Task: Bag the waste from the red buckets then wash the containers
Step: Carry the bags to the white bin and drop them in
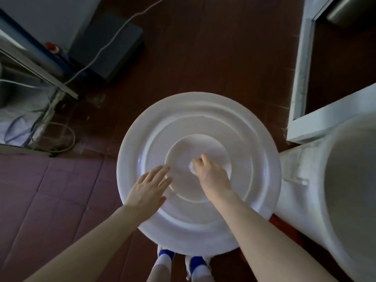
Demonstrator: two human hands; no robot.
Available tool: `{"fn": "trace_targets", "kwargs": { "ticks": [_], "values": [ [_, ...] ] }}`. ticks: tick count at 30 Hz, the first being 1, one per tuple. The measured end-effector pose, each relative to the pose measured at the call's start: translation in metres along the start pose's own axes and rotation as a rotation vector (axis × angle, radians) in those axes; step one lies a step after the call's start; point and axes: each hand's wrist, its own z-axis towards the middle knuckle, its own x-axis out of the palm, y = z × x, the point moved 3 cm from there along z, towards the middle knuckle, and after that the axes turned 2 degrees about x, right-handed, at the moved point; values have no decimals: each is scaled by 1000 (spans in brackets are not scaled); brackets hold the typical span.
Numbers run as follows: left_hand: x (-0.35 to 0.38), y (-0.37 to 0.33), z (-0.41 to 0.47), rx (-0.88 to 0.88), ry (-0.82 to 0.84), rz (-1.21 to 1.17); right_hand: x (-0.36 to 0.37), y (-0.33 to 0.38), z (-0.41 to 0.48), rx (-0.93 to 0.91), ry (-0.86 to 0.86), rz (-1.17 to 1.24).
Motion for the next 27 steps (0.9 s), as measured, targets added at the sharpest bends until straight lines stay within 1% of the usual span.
{"fn": "trace_targets", "kwargs": {
  "ticks": [2, 4, 6, 7, 9, 11, 13, 15, 18, 23, 25, 27],
  "values": [
    [22, 9, 13, -19, 30, -10, 23, -7, 16, -31, 32, -27],
    [49, 20, 34, -55, 0, -40, 55, -18, 39, -38, 62, -25],
    [87, 30, 60, -78, 4, -59, 94, -32, 66, -30, 158, -79],
    [107, 36, 74, -104, 7, -84, 113, -40, 79, -31, 168, -85],
    [149, 49, 106, -137, -2, -94, 146, -51, 106, -43, 118, -108],
    [192, 60, 137, -118, 18, -102, 186, -66, 130, -40, 90, -128],
    [233, 74, 165, -138, 32, -96, 231, -84, 152, -27, 115, -127],
    [267, 87, 188, -167, 58, -90, 277, -99, 175, -13, 132, -58],
    [310, 102, 211, -150, 130, -70, 335, -118, 193, 14, 139, -43],
    [347, 107, 235, -119, 210, -61, 382, -132, 200, 41, 144, 21],
    [349, 104, 238, -107, 252, -39, 384, -136, 196, 58, 137, 51],
    [340, 98, 238, -88, 277, -7, 369, -136, 188, 84, 120, 133]
  ]
}}
